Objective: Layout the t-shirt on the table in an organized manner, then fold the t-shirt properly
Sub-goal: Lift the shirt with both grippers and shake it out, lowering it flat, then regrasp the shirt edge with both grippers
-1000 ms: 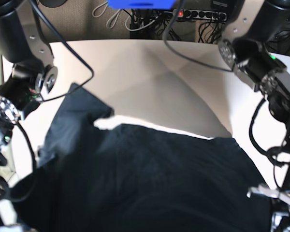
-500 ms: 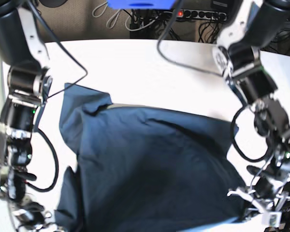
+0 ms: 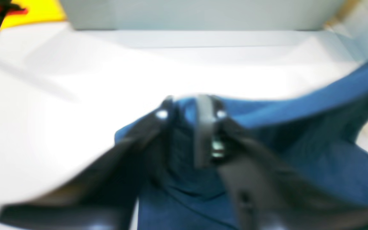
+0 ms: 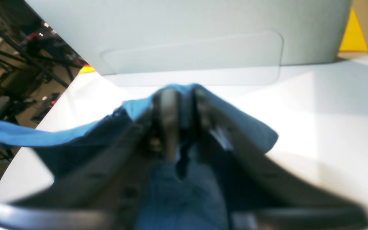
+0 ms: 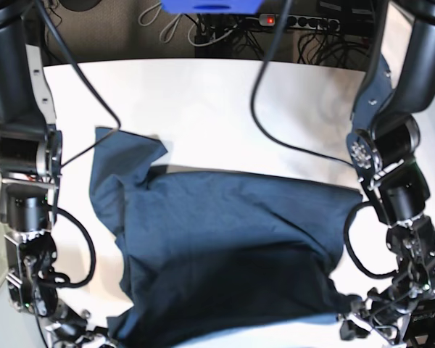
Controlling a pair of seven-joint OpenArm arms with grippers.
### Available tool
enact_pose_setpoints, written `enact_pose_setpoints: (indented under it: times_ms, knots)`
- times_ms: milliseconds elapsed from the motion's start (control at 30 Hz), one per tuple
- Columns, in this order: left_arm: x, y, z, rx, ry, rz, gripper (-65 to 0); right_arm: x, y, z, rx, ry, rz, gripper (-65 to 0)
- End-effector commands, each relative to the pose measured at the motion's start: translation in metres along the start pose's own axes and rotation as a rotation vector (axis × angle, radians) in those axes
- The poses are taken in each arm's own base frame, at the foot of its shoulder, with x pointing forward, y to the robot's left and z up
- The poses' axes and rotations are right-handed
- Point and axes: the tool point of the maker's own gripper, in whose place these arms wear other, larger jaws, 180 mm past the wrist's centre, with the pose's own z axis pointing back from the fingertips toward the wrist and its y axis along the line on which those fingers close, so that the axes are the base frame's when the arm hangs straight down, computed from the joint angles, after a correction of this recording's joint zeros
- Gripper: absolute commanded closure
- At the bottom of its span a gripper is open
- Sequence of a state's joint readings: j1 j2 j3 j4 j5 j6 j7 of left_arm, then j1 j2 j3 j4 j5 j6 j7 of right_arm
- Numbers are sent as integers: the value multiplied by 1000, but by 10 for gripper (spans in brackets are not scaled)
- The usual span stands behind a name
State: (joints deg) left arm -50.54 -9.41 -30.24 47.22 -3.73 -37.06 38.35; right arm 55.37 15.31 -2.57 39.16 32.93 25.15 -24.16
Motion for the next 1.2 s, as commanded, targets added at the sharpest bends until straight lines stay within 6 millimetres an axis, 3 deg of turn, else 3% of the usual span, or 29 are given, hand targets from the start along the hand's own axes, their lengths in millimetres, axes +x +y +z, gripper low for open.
enact_pose_setpoints:
  times_ms: [0, 67, 167, 233, 333, 433, 567, 667, 833, 1167]
  knots:
    - [33, -5, 0, -15, -94, 4, -285, 34, 5, 2, 17, -65, 18, -264]
    - [31, 5, 1, 14, -110, 36, -373, 25, 4, 3, 15, -27, 18, -357]
    - [9, 9, 3, 18, -81, 59, -401, 8, -15, 12, -18, 33, 17, -419]
    - [-11, 12, 11, 13, -68, 92, -394, 4, -17, 20, -19, 36, 22, -418]
    - [-43, 23, 36, 30, -36, 113, -394, -17, -36, 47, -56, 48, 5, -418]
    - [-90, 22, 61, 30, 14, 122, -394, -40, -36, 72, -68, 61, 35, -419]
    - [-148, 25, 98, 68, 73, 87, -397, -77, -21, 103, -59, 96, 101, -419]
    - [-179, 25, 111, 81, 90, 103, -398, -103, -13, 123, -55, 126, 128, -418]
    - [-201, 32, 117, 105, 30, 159, -396, -147, 0, 154, -43, 193, 153, -418]
    - [-222, 49, 89, 132, -4, 305, -395, -202, 25, 200, -17, 290, 154, -418]
